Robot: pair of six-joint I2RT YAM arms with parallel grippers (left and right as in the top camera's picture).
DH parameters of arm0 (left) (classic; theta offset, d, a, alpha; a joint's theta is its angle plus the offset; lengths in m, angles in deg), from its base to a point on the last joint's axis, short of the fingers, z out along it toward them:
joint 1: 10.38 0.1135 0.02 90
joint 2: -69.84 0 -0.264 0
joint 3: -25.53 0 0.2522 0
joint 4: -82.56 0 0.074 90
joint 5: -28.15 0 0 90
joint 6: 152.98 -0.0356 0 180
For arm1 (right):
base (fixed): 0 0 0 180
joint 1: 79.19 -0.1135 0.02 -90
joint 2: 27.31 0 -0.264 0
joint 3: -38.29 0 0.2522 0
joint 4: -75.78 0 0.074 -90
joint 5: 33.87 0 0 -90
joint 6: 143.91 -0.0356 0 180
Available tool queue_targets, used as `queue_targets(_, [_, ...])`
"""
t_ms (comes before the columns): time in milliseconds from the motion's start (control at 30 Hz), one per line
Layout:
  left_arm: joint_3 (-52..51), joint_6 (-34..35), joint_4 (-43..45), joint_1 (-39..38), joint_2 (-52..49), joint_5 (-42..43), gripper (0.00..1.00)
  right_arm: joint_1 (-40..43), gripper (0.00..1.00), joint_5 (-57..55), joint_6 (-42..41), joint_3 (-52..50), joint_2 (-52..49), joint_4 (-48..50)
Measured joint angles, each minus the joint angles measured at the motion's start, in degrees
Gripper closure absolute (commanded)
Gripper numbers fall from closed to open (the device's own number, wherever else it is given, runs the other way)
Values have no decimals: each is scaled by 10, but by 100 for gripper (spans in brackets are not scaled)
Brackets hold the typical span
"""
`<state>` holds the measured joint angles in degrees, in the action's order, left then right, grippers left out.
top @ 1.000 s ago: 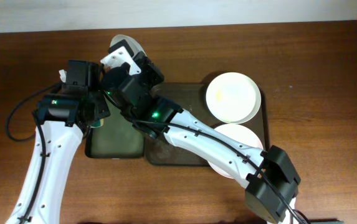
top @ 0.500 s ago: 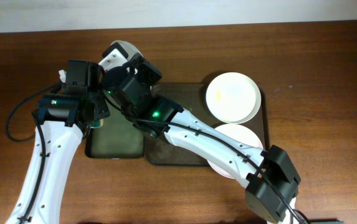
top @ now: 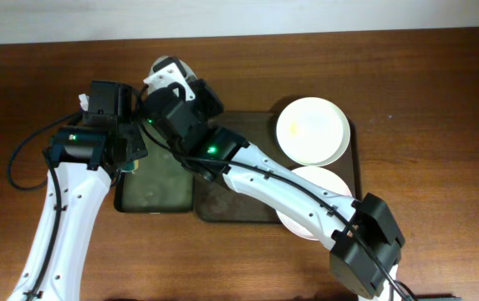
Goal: Clean dirty plates on tray and stack at the side
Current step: 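Carry the pale blue plate with the right gripper toward the right side, then lower the pale blue plate onto the table right of the tray and release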
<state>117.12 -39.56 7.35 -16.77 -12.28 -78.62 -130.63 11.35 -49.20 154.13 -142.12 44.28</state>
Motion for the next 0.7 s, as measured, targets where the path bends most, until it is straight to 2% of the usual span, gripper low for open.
queue_targets(133, [0, 0, 0, 0, 0, 0, 100, 3, 96, 24, -91, 0, 0, -60])
queue_targets(300, [0, 0, 25, 0, 0, 9, 100, 66, 96, 176, -197, 0, 0, -116])
queue_targets(433, [0, 0, 61, 0, 0, 20, 100, 152, 96, 346, -227, 0, 3, -125])
queue_targets(567, [0, 0, 78, 0, -2, 48, 100, 300, 96, 595, -243, 0, 51, -179])
queue_targets(700, [0, -1, 78, 0, -11, 59, 100, 437, 96, 677, -245, 4, 98, -289])
